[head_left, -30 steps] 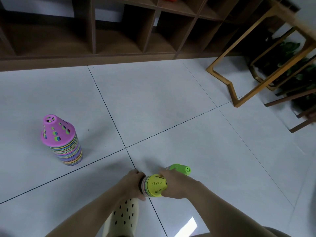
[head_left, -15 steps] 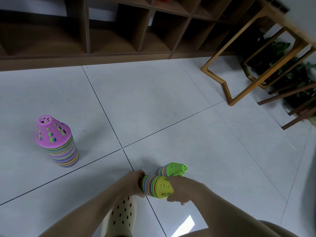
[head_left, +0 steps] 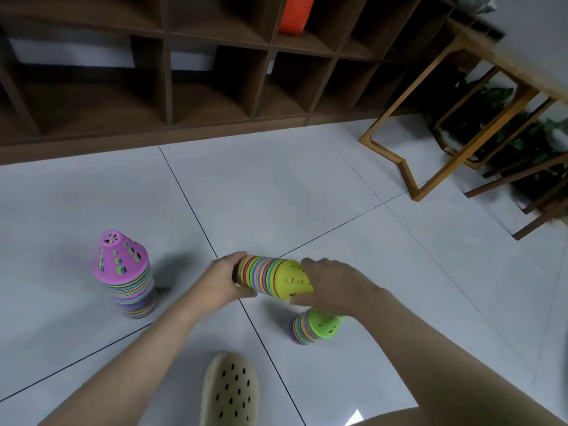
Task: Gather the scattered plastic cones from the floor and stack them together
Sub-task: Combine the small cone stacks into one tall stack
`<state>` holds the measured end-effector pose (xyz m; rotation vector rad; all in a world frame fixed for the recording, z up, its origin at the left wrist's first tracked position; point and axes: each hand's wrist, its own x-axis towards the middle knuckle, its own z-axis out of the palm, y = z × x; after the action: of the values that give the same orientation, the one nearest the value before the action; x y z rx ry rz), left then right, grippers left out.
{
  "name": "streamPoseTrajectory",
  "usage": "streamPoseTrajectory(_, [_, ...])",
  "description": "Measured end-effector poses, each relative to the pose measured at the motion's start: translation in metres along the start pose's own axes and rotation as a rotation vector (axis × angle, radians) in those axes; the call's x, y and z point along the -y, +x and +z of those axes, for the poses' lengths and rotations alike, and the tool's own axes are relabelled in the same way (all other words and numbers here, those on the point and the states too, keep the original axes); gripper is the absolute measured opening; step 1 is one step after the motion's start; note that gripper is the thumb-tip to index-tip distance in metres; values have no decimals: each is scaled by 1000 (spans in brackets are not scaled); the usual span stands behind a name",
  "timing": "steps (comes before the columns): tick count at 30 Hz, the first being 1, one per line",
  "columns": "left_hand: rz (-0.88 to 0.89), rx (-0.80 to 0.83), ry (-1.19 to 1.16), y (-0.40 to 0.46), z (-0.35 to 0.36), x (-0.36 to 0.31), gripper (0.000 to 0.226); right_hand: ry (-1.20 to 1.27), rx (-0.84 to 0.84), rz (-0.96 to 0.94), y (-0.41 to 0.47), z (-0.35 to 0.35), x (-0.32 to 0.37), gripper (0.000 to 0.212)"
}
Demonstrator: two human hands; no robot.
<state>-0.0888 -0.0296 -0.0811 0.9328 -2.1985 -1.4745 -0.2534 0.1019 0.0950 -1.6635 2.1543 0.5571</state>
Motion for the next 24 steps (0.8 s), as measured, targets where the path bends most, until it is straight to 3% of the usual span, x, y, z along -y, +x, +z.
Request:
streamPoseTrajectory(4, [76,-132,-12,1,-64,-49,81,86,-144,-23,-11,-61,5,63])
streamPoseTrajectory(8, [185,-319,57,-24,-132,-96,67,208,-279,-74,-25,-118,26,59])
streamPoseTrajectory(15, [137,-552,21,-85,-213,-102,78,347,-503,-404,-28,-175,95,53])
streamPoseTrajectory(19, [94,-638,-34,-110,-231,-84,75,456,-509,-519,-17,-189,128,48])
streamPoseTrajectory(24, [4,-626,-92,-124,-227,-57,79,484,-448,-560,1,-191,154,44])
